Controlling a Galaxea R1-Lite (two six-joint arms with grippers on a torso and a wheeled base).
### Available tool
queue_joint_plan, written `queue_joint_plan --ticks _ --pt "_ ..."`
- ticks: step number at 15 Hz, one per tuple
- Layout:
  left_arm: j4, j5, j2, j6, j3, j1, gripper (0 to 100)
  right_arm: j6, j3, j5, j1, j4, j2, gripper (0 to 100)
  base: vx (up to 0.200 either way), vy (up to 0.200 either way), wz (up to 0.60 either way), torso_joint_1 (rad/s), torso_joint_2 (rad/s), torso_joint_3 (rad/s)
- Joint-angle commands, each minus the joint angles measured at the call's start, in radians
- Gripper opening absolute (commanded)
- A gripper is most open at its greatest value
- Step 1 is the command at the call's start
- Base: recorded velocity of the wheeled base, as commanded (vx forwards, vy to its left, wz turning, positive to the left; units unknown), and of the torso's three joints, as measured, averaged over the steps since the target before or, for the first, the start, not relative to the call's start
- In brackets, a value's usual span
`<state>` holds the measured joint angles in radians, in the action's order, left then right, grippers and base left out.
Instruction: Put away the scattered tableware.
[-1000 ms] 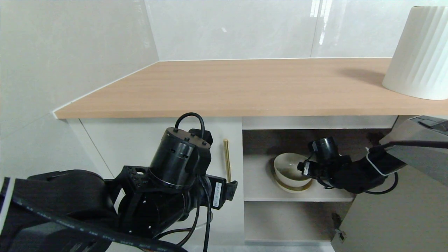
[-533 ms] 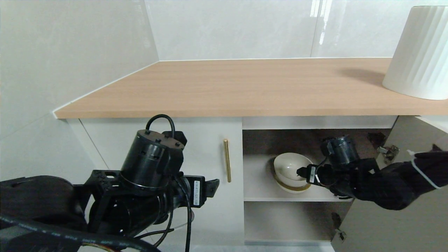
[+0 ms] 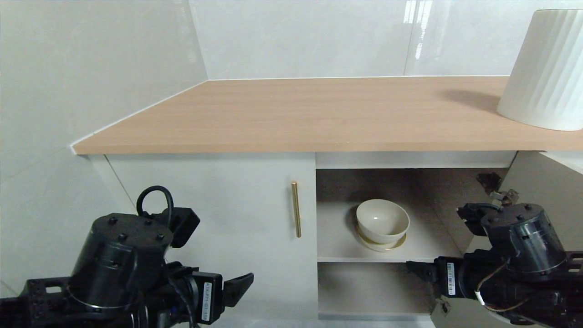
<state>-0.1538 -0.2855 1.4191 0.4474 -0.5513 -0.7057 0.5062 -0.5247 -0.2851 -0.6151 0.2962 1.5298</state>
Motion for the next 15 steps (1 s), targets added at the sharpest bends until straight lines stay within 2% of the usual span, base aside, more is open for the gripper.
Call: queue_joint_plan --ticks 1,2,3,15 --pt "-0.004 0.006 0.021 0.013 0.01 0.005 100 0.002 0.034 0.0 -0.014 0.0 -0.022 100 0.0 0.0 0.0 0.0 0.0 0.0" --pt "-0.004 0.008 0.023 0.036 0.005 0.008 100 0.002 0.035 0.006 -0.02 0.001 -0.019 100 0.0 0.0 0.0 0.0 0.0 0.0" --pt "-0.004 0.005 0.018 0.036 0.004 0.008 100 0.002 0.032 0.006 -0.031 0.001 -0.017 100 0.0 0.0 0.0 0.0 0.0 0.0" --pt "-0.004 0.003 0.024 0.036 -0.004 0.008 100 0.002 0.032 0.014 -0.045 0.001 0.009 100 -0.2 0.0 0.0 0.002 0.0 0.002"
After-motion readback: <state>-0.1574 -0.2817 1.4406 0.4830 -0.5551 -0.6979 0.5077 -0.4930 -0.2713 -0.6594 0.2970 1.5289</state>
